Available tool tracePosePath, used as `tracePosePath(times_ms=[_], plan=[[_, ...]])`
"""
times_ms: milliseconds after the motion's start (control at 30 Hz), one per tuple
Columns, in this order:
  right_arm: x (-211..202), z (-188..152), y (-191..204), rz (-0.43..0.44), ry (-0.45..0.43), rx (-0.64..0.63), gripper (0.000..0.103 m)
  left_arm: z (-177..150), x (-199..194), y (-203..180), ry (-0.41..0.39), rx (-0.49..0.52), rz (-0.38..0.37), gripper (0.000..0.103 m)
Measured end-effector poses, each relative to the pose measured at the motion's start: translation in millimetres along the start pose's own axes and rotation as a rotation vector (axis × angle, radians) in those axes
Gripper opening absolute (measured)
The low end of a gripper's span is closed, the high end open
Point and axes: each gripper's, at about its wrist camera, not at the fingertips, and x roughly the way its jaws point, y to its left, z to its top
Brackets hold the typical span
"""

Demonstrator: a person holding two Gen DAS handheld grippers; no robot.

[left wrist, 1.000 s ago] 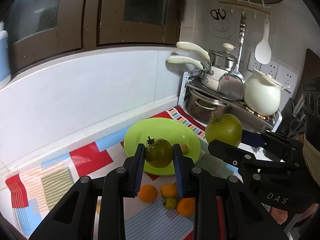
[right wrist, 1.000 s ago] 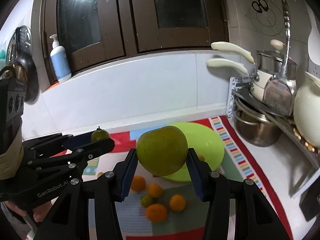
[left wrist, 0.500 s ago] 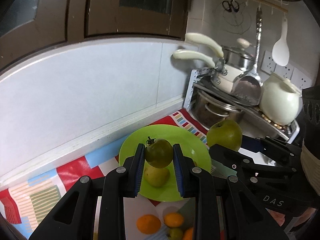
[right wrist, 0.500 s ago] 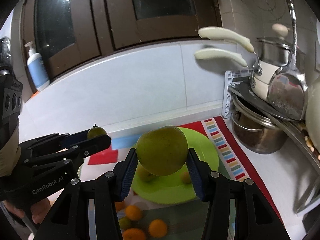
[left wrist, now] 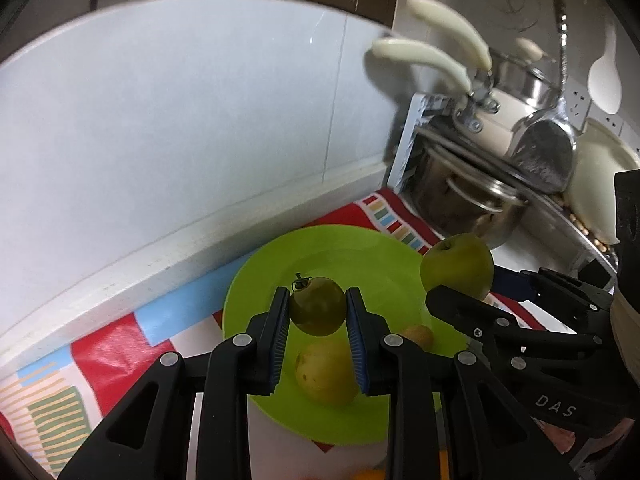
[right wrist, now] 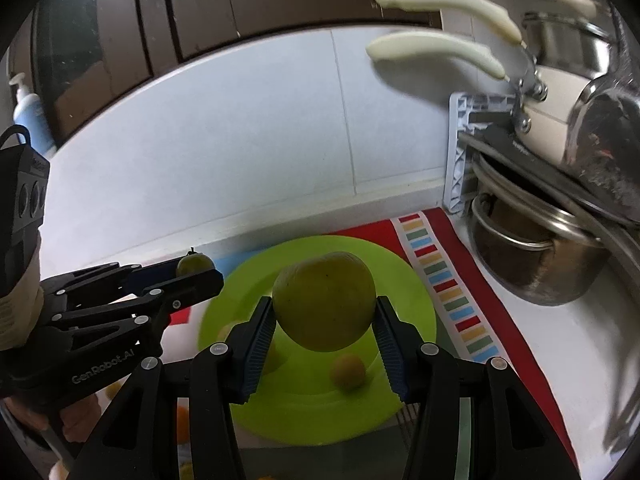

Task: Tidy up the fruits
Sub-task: 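Lift and carry both held fruits over the light-green plate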

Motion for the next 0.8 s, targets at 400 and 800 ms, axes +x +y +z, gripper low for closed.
tracePosePath(times_ms=[400,800], plan=[[41.7,-4.4,-12.2,-0.008,0.063,-0.003,0.051,-6.1,37.4,6.0,0.081,-0.017,-0.007,0.028],[57.4,-10.5,-15.1,-0.014,0.11,0.002,0.051,-4.4,39.3,6.9,0.078,-0.017,0.006,0.044]])
